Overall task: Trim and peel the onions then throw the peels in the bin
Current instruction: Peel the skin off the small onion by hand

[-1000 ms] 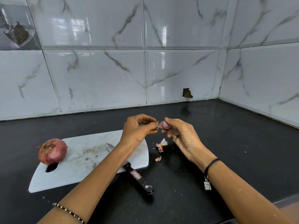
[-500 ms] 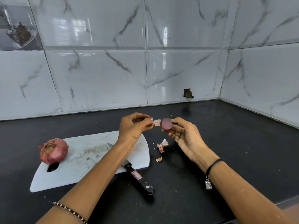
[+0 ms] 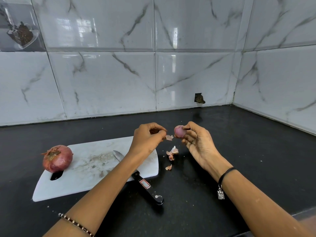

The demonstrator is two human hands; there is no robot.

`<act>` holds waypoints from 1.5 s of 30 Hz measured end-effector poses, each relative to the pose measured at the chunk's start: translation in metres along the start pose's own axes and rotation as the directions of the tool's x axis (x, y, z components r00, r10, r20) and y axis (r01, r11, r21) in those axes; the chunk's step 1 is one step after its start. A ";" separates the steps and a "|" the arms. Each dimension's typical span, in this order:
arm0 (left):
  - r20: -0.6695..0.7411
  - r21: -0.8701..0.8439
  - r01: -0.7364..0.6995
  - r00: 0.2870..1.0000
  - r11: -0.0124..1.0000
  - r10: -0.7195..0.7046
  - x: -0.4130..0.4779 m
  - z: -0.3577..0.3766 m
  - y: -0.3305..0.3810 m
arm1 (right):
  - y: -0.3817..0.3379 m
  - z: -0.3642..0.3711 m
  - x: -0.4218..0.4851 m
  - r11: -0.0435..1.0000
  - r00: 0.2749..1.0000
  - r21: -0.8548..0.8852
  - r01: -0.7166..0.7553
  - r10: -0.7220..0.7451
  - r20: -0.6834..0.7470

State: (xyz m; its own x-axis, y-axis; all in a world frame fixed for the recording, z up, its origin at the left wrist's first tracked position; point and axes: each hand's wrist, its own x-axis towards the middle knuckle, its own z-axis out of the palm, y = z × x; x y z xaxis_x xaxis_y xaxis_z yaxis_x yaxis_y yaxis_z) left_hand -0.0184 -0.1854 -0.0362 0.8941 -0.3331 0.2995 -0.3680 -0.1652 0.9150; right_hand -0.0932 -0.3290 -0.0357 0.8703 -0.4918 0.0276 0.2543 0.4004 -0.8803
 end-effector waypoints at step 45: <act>0.193 -0.315 0.082 0.981 0.946 -0.021 -0.006 -0.007 0.012 | 0.005 -0.004 0.003 0.999 0.981 -0.037 0.039 -0.031 0.194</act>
State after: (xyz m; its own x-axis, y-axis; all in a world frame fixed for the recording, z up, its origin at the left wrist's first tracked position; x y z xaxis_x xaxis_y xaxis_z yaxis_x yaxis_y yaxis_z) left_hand -0.0264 -0.1790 -0.0247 0.8356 -0.5022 0.2225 -0.1941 0.1089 0.9749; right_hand -0.0904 -0.3312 -0.0421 0.9271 -0.3449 0.1465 0.2725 0.3522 -0.8954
